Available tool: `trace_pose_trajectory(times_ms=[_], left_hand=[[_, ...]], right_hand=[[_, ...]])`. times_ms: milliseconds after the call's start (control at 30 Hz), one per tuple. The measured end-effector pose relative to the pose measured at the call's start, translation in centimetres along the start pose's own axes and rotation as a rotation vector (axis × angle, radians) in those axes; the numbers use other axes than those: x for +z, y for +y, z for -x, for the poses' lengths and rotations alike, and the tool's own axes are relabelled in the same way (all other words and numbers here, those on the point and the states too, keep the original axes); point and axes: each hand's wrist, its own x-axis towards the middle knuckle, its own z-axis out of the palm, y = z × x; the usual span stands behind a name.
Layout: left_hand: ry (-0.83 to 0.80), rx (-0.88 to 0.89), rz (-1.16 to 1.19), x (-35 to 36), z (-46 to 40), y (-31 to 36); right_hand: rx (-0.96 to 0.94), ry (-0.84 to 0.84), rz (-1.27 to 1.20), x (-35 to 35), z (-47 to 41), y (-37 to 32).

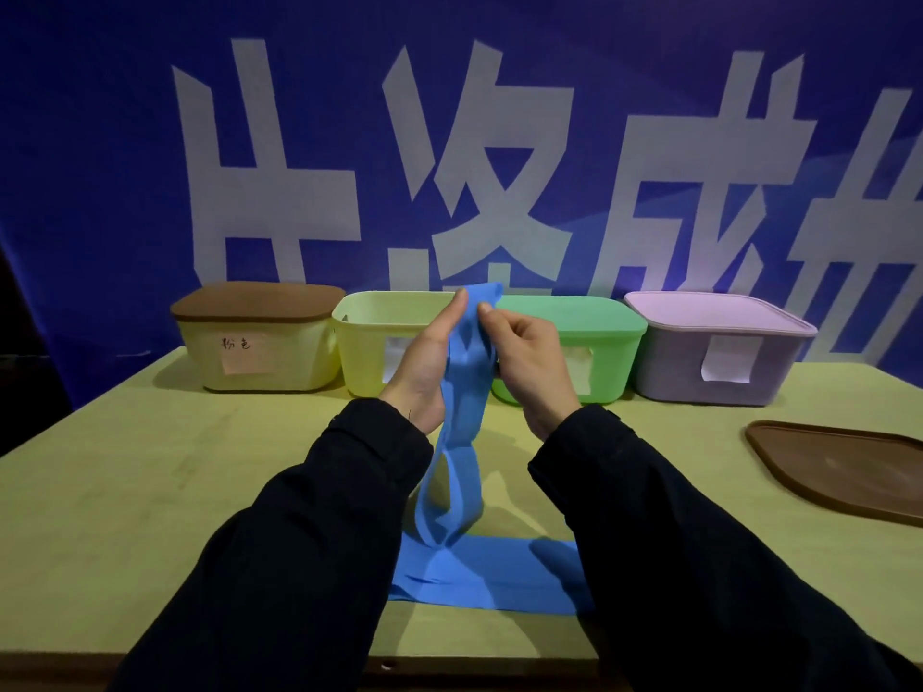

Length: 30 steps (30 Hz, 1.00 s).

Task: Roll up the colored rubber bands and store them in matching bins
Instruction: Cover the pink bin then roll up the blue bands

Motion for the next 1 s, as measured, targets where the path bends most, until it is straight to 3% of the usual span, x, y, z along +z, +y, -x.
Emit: trace_pose_trajectory(times_ms=[267, 500, 600, 867, 1000], left_hand=[[0.144, 0.148, 0.114, 0.4, -0.7, 0.1], [0.251, 0.000, 0.214, -1.7, 0.0, -4.6], [0.261, -0.041, 0.227, -2.7, 0.2, -6.2], [0.222, 0.067, 0.166, -3.6, -0.8, -6.4], [0.210, 0.079, 0.145, -3.5, -0.4, -6.0]], right_hand=[[0.041, -0.094, -0.093, -0.6, 0.5, 1.0], [0.138, 0.004, 0.031, -0.6, 3.3, 7.0], [0.159, 0.017, 0.039, -0.6, 3.6, 8.1], [0.036, 0.000, -0.002, -0.7, 3.5, 7.4], [0.046, -0.017, -0.134, -0.6, 3.6, 7.0]])
